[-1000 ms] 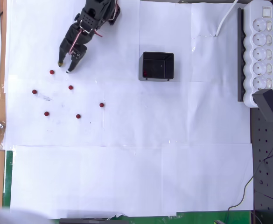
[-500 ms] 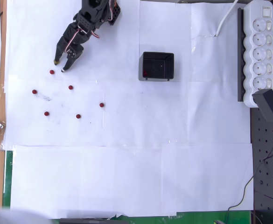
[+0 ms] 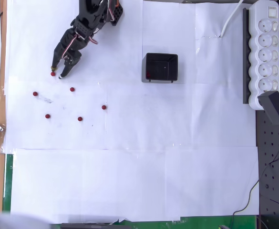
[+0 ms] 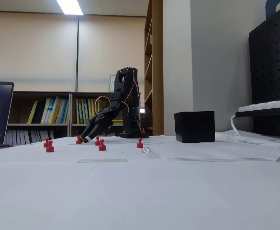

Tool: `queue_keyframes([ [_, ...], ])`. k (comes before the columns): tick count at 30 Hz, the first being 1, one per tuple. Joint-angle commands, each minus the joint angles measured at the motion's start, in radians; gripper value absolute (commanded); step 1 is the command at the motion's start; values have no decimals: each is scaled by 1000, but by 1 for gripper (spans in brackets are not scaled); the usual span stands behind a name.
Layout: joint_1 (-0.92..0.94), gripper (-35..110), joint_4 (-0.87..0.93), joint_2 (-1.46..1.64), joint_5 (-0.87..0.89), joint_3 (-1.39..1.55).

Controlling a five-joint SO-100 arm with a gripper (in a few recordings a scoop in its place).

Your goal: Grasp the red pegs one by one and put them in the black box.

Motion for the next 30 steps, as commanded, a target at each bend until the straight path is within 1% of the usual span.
queue_keyframes([
  [1, 23, 13, -12, 34, -12, 51],
  [14, 28, 12, -12, 51, -5, 58],
  [16, 28, 10, -12, 51, -5, 57],
  [19, 28, 0, -9, 46, -11, 55],
  [21, 28, 0, 2, 44, -9, 55],
  [27, 28, 0, 64, 28, -6, 58],
  [30, 26, 0, 144, -17, 15, 60],
])
